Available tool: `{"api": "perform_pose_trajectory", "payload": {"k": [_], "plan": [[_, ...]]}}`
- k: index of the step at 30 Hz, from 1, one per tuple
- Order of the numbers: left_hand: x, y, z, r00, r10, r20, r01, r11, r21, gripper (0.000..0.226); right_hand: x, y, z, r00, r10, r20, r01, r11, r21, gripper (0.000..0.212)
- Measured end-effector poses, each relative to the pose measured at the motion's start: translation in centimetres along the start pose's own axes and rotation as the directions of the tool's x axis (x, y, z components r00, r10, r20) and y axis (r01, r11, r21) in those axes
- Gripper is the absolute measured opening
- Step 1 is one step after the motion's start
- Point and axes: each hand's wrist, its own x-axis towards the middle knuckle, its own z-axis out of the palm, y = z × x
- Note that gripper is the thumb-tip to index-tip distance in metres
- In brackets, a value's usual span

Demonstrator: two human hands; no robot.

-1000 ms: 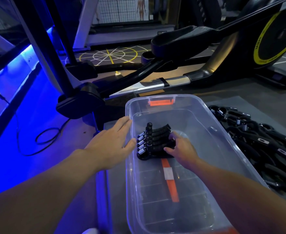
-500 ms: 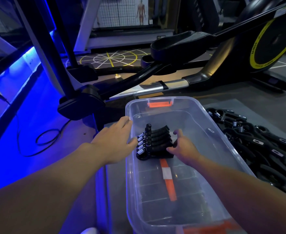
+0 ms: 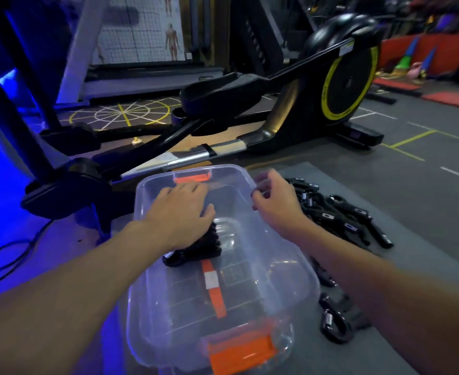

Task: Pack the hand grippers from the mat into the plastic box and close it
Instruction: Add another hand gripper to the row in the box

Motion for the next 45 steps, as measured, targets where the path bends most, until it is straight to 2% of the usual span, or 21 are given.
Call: {"api": "perform_pose_trajectory", "payload": {"k": [3,6,9,13,21,25,29,32,37,45], "plan": [[0.8,3.7,0.3,0.998,0.060,0.032,-0.058,0.997,-0.047,0.054,-0.6,2.5,-4.4,0.993,0.036,-0.111,-0.045,0.996,-0.083,0.018],[1.4,7.2,0.9,0.991,0.128,0.040,-0.125,0.989,-0.085,0.052,-2.1,6.8,-7.6,0.973,0.161,-0.164,-0.183,0.975,-0.127,0.019],[2.1,9.4,2.0,0.981,0.183,0.067,-0.176,0.980,-0.094,0.053,-3.6,11.0,-10.2,0.948,0.266,-0.175,-0.297,0.937,-0.184,0.016],[2.9,10.8,3.5,0.973,0.206,0.103,-0.198,0.976,-0.090,0.055,-3.7,14.6,-13.0,0.937,0.310,-0.161,-0.343,0.905,-0.252,0.016],[3.9,10.6,5.2,0.967,0.218,0.131,-0.216,0.976,-0.029,0.091,0.8,18.9,-14.1,0.955,0.242,-0.174,-0.289,0.896,-0.339,0.027],[4.7,10.5,5.7,0.971,0.219,0.094,-0.215,0.976,-0.044,0.090,2.5,21.6,-11.9,0.977,0.159,-0.143,-0.203,0.902,-0.381,0.046],[5.4,10.5,6.3,0.970,0.230,0.075,-0.226,0.973,-0.055,0.084,3.4,23.4,-10.7,0.984,0.105,-0.143,-0.161,0.871,-0.463,0.053],[5.7,10.4,6.5,0.971,0.228,0.068,-0.224,0.973,-0.064,0.077,3.9,23.9,-10.7,0.985,0.127,-0.114,-0.168,0.834,-0.526,0.051],[5.9,10.6,6.4,0.969,0.233,0.080,-0.229,0.972,-0.053,0.079,4.2,23.8,-10.8,0.990,0.099,-0.104,-0.140,0.826,-0.546,0.033],[5.5,10.2,5.6,0.966,0.247,0.079,-0.242,0.968,-0.072,0.083,4.4,20.9,-10.3,0.987,0.007,-0.160,-0.091,0.846,-0.526,0.033]]}}
